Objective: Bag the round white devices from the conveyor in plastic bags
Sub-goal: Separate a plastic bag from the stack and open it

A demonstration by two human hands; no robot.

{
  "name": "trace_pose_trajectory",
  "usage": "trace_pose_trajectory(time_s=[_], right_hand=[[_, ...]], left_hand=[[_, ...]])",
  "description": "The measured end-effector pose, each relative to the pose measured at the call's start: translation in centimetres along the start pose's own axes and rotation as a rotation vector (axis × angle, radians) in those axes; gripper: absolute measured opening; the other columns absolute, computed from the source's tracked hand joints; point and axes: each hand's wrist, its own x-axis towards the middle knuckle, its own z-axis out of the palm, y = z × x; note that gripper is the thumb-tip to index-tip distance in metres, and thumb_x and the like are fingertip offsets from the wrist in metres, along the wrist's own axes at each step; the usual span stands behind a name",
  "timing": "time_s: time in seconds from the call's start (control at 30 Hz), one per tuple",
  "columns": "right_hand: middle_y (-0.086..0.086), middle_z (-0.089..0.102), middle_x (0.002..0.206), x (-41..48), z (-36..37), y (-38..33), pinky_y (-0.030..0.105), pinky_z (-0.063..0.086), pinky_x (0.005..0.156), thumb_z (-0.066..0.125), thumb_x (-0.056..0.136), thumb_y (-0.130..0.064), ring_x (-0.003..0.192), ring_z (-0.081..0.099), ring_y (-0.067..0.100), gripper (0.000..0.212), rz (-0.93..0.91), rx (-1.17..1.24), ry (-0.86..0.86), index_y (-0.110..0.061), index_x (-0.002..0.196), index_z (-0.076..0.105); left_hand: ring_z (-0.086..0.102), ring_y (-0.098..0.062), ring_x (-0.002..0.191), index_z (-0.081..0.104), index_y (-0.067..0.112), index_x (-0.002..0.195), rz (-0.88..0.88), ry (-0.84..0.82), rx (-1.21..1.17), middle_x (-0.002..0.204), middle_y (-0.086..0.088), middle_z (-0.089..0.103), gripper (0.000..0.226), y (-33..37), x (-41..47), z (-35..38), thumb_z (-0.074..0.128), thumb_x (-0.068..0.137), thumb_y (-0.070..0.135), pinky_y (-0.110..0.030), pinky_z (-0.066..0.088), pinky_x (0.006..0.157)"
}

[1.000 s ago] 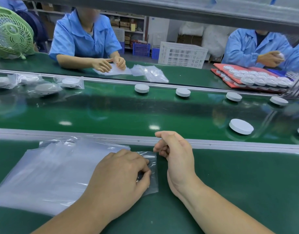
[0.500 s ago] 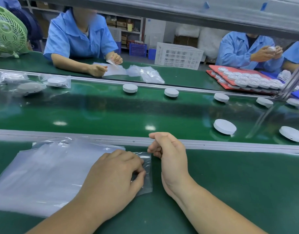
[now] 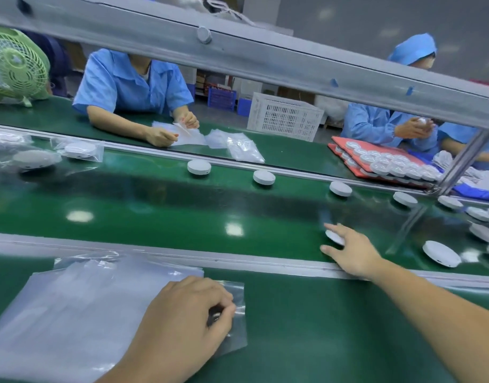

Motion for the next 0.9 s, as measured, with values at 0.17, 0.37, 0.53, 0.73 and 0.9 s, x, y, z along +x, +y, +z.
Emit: trace_pose_trajectory(time_s=[0.17,0.37,0.53,0.73,0.9], right_hand=[[-0.005,0.072,0.120,-0.4,-1.1,-0.1,0.026,0.046,0.081,0.064,0.100,-0.027,0.091,0.062,0.016,0.036,-0.186,0.114,0.173,-0.034,0.136,0.060],[-0.015,0.054,0.127,-11.8,0.6,-5.2,0.017,0.047,0.098,0.059,0.099,-0.011,0.116,0.061,0.006,0.038,-0.983,0.111,0.108,-0.041,0.122,0.065],[-0.006,0.070,0.116,-15.7,1.7,-8.3,0.026,0.056,0.092,0.068,0.096,-0.008,0.118,0.065,0.010,0.025,-1.082,0.301,0.249,-0.024,0.109,0.081],[-0.016,0.078,0.100,-17.3,2.4,-11.1,0.021,0.057,0.085,0.087,0.077,-0.034,0.097,0.075,0.007,0.015,-0.802,0.850,0.307,-0.028,0.089,0.081],[-0.017,0.064,0.138,-17.4,2.5,-12.1,0.034,0.048,0.104,0.084,0.070,-0.064,0.134,0.056,0.008,0.035,-0.573,1.003,-0.115,-0.039,0.095,0.082]], left_hand=[[0.051,0.012,0.096,0.065,0.045,0.081,-0.006,0.025,-0.005,0.095,0.042,0.060,0.028,0.1,0.1,-0.1,0.043,0.084,0.061,-0.011,0.038,0.083],[0.052,0.011,0.091,0.066,0.046,0.078,-0.048,0.063,-0.013,0.091,0.041,0.060,0.026,0.2,0.0,-0.3,0.044,0.083,0.059,-0.011,0.040,0.076],[0.055,0.014,0.097,0.066,0.050,0.083,-0.008,0.112,-0.086,0.099,0.046,0.059,0.020,0.7,0.0,-0.5,0.049,0.085,0.060,-0.015,0.047,0.076],[0.063,0.001,0.115,0.059,0.053,0.127,0.042,-0.236,-0.676,0.121,0.025,0.067,0.075,1.5,0.1,-1.5,0.091,0.059,0.057,-0.025,0.053,0.094],[0.070,0.002,0.094,0.068,0.048,0.108,0.070,0.190,-0.585,0.102,0.025,0.073,0.038,2.3,-0.3,-0.8,0.082,0.078,0.028,-0.012,0.054,0.074]])
